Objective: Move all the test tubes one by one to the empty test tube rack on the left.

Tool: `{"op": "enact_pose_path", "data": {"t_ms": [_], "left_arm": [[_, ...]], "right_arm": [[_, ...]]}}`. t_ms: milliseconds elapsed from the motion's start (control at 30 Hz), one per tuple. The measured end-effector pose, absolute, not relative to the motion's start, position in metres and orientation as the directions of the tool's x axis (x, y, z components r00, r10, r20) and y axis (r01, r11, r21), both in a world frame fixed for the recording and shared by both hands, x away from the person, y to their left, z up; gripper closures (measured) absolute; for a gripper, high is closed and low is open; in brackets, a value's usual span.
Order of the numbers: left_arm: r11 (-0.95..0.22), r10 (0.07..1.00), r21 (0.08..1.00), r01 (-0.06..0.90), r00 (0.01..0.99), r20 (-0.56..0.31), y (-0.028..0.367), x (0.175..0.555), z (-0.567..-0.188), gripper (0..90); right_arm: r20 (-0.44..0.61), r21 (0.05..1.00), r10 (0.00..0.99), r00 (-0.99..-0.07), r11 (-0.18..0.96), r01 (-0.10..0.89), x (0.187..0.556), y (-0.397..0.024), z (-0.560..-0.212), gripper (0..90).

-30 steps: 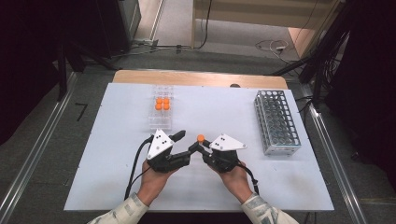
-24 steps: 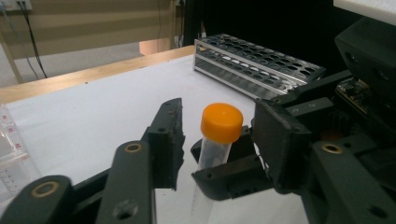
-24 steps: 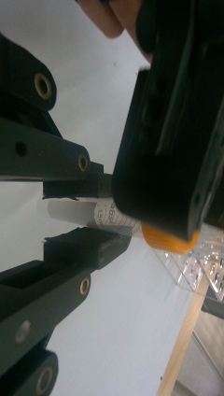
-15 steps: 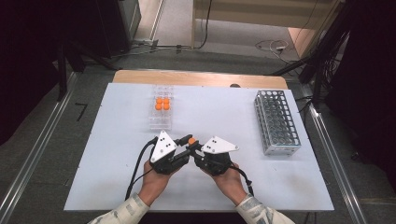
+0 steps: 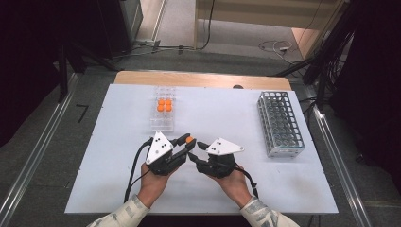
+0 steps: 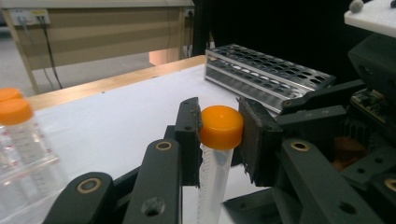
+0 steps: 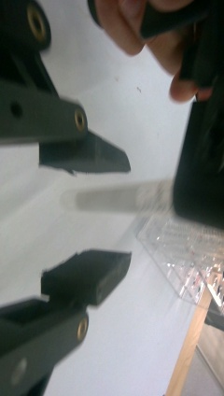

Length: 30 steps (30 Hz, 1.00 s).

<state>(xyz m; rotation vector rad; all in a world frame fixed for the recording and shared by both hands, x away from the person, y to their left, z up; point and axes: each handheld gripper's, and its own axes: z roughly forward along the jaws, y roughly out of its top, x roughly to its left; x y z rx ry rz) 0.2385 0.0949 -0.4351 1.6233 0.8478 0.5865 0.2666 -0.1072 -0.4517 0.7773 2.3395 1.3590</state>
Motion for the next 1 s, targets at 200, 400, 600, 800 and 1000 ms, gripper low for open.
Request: {"op": "enact_pose_path", "data": {"t_ms": [200, 400, 600, 800, 1000], "left_arm": [[-0.053, 0.803, 0.972, 0.228, 0.588, -0.094, 0.107, 0.242, -0.433, 69.8], [-0.029, 0.818, 0.972, 0.235, 0.564, -0.112, 0.116, 0.244, -0.432, 69.8], [-0.004, 0.831, 0.971, 0.239, 0.541, -0.129, 0.126, 0.246, -0.429, 69.8], [0.02, 0.847, 0.971, 0.237, 0.512, -0.142, 0.136, 0.249, -0.427, 69.9], [0.046, 0.867, 0.973, 0.226, 0.475, -0.151, 0.149, 0.251, -0.423, 69.8]], "right_arm": [[0.002, 0.877, 0.642, -0.767, 0.368, 0.309, 0.275, -0.124, -0.449, 37.5], [0.0, 0.879, 0.676, -0.737, 0.351, 0.322, 0.281, -0.146, -0.447, 34.1], [0.012, 0.883, 0.715, -0.699, 0.321, 0.343, 0.285, -0.171, -0.445, 33.3], [0.018, 0.882, 0.738, -0.674, 0.306, 0.358, 0.286, -0.19, -0.445, 32.5], [0.022, 0.883, 0.758, -0.652, 0.291, 0.368, 0.283, -0.207, -0.446, 32.5]]}}
